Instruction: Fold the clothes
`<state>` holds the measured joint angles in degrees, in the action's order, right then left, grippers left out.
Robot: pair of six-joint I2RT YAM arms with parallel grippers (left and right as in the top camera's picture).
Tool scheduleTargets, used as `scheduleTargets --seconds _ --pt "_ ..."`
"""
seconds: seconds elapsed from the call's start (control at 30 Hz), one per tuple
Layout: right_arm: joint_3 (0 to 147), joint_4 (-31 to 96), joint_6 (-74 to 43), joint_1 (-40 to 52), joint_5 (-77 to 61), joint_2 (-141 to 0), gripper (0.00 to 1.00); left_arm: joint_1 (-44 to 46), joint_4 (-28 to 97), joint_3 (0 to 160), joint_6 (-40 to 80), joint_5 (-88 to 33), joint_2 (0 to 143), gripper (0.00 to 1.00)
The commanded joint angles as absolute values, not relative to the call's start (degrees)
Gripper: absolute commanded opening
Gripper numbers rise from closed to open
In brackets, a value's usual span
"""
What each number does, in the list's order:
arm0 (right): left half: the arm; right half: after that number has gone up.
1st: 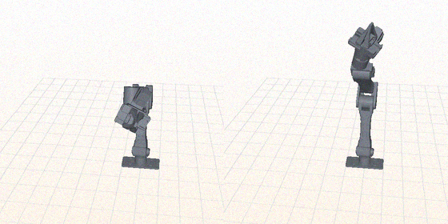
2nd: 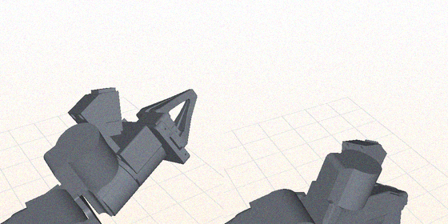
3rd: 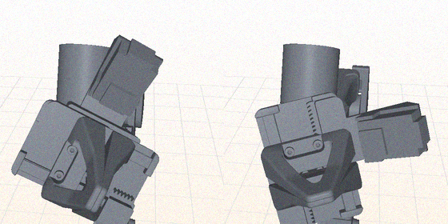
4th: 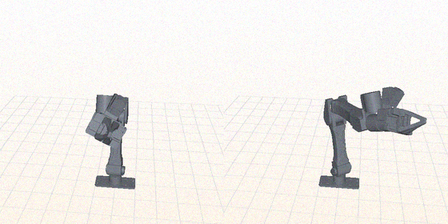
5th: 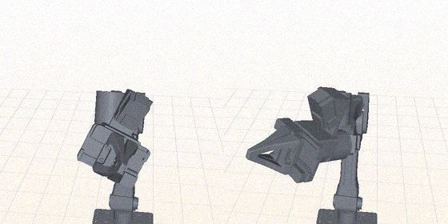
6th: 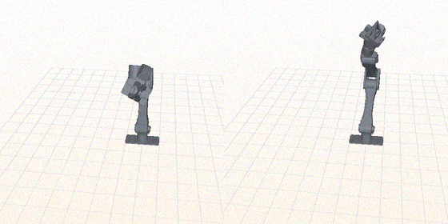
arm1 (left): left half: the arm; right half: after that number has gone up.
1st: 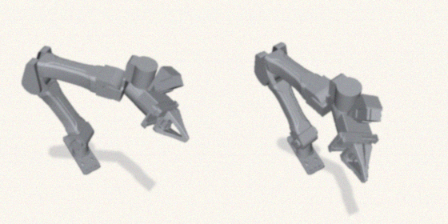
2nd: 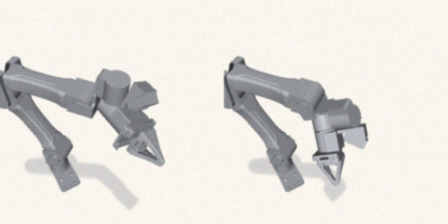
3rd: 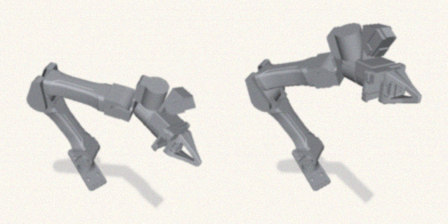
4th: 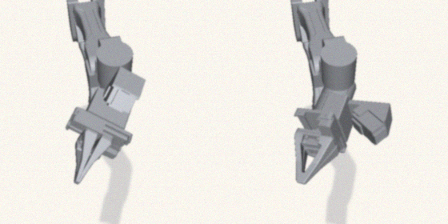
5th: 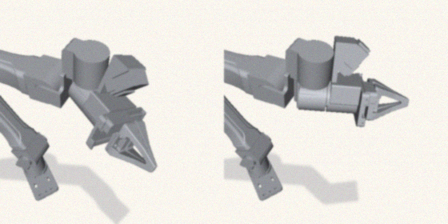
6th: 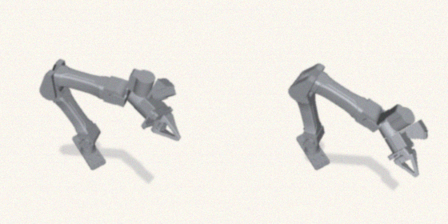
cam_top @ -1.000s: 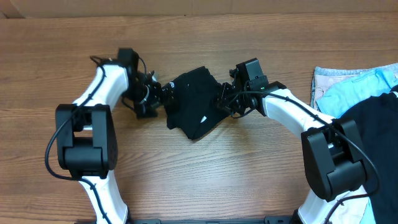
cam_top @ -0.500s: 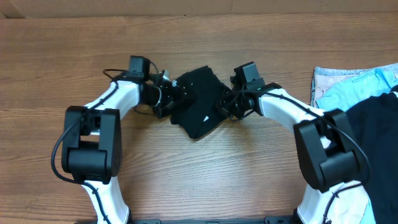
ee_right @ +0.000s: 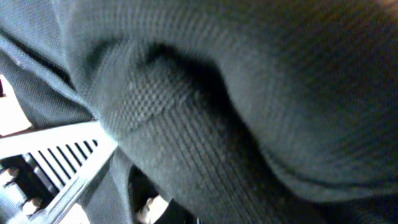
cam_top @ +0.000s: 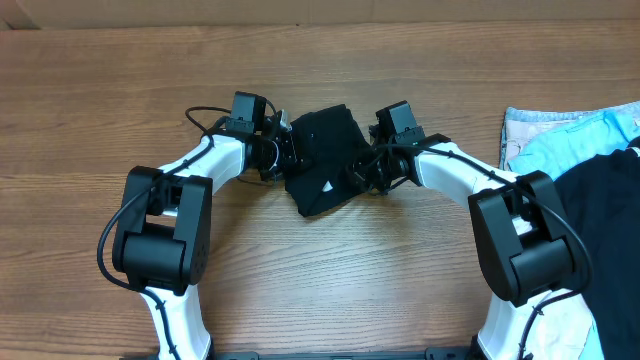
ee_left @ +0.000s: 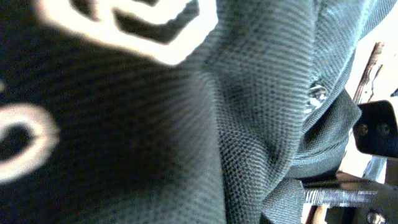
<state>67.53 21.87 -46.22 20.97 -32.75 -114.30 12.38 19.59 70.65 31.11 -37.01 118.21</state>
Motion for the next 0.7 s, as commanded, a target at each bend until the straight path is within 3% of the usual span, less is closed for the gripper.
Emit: scheduleTargets --seconds 0.0,0.2,0.43,0.67 --pt "67.9 22.2 -44.5 20.1 -37.6 -114.2 0.04 12.5 19.7 70.0 26.9 -36.1 119.2 0.14" --pt "68.0 26.7 -38.0 17.2 -47.3 -106.8 0.04 6.7 27.4 76.6 24.6 -40.2 117.3 0.10" --pt "68.0 32.6 -27.7 16.0 -46.7 -94.8 0.04 -4.9 33.1 90.8 24.7 -43.5 114.8 0.04" --pt "68.0 37.2 -23.6 16.1 -43.5 -91.9 0.04 -12.6 26.9 93.1 32.9 -29.4 115.5 0.04"
